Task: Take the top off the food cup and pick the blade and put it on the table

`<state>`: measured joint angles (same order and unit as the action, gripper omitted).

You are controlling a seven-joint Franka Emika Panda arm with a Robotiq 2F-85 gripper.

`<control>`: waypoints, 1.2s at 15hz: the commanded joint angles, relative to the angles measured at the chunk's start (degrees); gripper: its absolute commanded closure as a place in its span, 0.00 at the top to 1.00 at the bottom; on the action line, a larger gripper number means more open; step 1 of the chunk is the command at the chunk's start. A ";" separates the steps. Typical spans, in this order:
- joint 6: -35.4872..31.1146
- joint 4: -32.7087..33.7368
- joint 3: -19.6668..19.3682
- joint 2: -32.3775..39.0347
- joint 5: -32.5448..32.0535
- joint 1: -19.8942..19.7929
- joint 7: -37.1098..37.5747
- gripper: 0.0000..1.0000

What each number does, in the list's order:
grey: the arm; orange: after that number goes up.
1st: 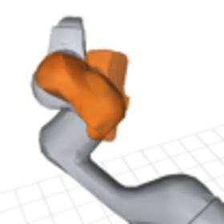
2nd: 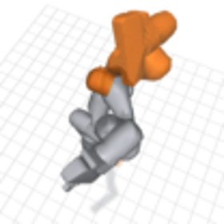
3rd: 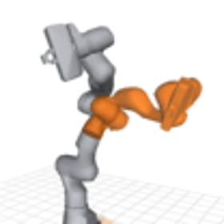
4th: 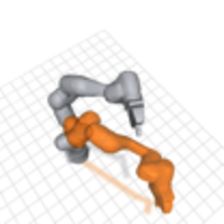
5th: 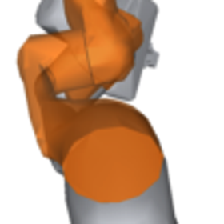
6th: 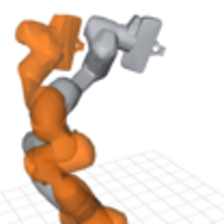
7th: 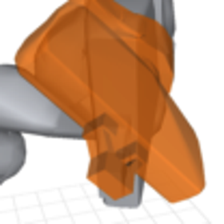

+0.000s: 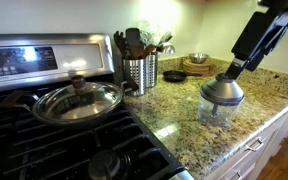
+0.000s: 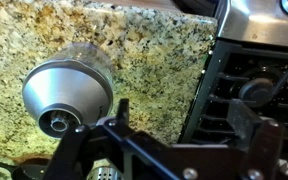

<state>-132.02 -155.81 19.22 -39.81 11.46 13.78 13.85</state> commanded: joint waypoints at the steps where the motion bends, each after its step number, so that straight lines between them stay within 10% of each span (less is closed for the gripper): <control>1: 0.08 0.09 -0.77 0.15 -0.74 0.77 0.55 1.00; 18: 7.10 6.45 -5.30 7.05 -9.37 -3.10 -6.02 1.00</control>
<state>-126.62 -152.62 16.18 -36.72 4.05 11.66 11.04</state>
